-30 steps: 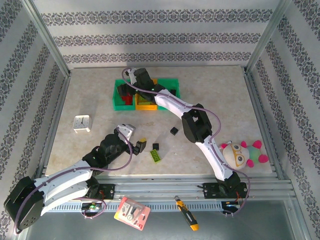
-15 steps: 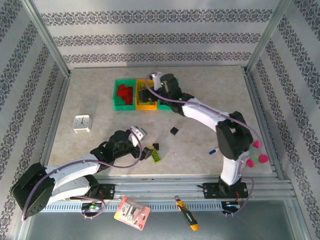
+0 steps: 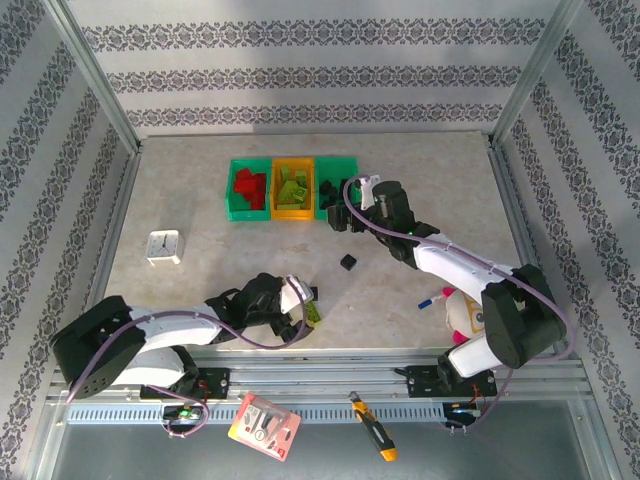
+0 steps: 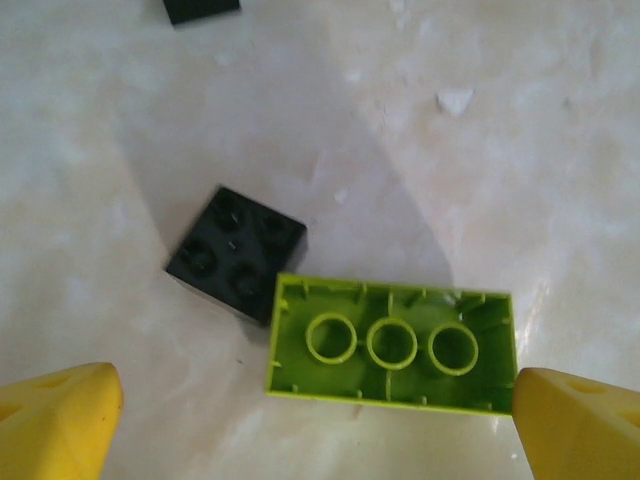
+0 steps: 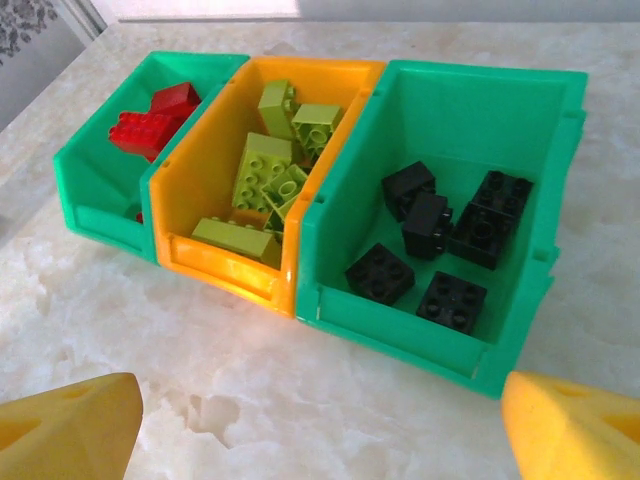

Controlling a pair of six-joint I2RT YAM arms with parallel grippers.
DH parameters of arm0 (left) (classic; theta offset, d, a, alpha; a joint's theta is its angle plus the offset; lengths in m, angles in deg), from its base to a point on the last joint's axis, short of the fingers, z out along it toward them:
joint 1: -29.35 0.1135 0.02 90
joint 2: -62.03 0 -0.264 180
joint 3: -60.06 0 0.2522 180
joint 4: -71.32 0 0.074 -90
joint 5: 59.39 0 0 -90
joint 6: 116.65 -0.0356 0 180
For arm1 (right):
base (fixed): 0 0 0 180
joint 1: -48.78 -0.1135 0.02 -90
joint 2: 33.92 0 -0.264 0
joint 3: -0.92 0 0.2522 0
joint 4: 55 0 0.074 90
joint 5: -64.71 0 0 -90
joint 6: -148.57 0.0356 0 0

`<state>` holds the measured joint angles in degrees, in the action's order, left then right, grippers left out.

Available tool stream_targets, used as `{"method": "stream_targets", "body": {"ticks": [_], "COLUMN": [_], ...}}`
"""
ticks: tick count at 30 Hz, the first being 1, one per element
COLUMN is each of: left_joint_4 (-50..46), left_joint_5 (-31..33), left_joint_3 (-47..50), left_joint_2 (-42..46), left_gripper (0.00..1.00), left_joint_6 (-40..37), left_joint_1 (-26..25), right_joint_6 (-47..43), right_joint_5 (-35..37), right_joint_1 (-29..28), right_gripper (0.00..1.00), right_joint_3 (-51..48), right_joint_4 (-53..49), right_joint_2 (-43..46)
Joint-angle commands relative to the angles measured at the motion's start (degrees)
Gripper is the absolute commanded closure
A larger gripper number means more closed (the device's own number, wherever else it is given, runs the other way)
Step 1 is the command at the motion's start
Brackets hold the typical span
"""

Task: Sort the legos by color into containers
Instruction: Pick up the lego from the middle-left of the table.

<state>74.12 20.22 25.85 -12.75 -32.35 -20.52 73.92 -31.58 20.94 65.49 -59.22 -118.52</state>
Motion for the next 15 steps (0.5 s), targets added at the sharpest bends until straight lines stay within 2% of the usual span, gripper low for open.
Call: {"method": "stream_targets", "body": {"ticks": [1,6,10,15], "left_joint_4": [1.5,2.6,7.4,10.3], "left_joint_5": [2.1,4.2,5.3,5.4], "left_joint_3": [-2.9,-4.9,-5.3,-4.5], "left_joint_2": [-3.6,-9.5,-12.6,-13.6], "left_gripper": [0.01,0.00,0.02,0.20], "left_joint_6": [-3.3,-3.9,-1.8,1.2], "left_joint_1": [-2.6,-5.0,-5.9,-6.3], "right_joint_6": [1.3,1.1,1.3,1.6], "right_joint_5": [0.6,-0.1,-0.4,-0.4], "right_joint_1": [0.5,1.0,1.1,1.4], "right_gripper": [0.08,0.07,0.07,0.08], "right_joint_3": [-0.2,1.8,2.4,1.9], "right_joint_4": [1.0,0.7,0.7,0.7], "right_joint_2": [1.0,-0.4,-0.9,-0.6]}}
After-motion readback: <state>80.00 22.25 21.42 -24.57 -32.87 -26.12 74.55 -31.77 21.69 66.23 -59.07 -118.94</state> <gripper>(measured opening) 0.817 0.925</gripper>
